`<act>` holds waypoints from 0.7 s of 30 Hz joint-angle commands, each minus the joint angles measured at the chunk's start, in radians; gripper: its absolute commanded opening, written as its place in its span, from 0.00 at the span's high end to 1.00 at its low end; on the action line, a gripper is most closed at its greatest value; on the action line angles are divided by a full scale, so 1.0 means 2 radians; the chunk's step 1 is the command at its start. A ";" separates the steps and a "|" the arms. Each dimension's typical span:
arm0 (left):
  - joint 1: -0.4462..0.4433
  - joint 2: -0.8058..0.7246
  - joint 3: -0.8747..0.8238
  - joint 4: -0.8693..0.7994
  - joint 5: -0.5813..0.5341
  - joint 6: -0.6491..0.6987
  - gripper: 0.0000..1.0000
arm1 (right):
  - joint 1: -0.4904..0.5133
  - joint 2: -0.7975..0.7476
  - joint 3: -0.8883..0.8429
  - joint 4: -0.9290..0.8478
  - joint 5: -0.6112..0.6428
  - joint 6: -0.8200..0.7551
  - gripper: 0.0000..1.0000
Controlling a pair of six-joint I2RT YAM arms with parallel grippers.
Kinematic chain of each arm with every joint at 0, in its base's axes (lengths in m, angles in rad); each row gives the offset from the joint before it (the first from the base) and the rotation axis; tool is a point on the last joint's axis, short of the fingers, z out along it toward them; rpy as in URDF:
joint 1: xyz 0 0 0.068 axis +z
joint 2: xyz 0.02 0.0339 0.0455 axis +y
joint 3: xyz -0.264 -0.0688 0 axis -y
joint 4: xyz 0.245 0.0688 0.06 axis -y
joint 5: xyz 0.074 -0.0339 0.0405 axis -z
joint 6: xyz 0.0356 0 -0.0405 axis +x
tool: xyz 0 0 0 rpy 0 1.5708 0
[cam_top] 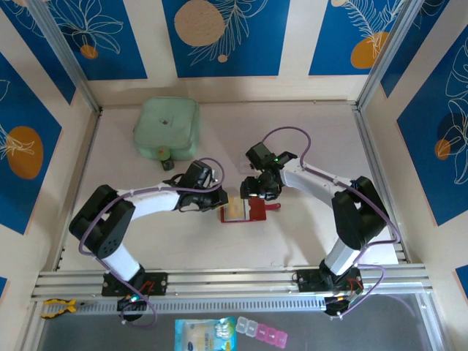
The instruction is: Take the credit cards out of the card holder
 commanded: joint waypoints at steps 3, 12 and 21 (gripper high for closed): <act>-0.005 0.005 0.013 -0.035 -0.019 0.019 0.91 | 0.001 0.015 -0.017 0.046 -0.079 0.032 0.62; -0.004 -0.001 -0.005 -0.072 -0.049 0.028 0.92 | 0.002 0.056 -0.016 0.041 -0.057 0.028 0.79; -0.004 0.025 -0.007 -0.066 -0.039 0.027 0.96 | 0.004 0.076 -0.023 0.046 -0.056 0.029 0.86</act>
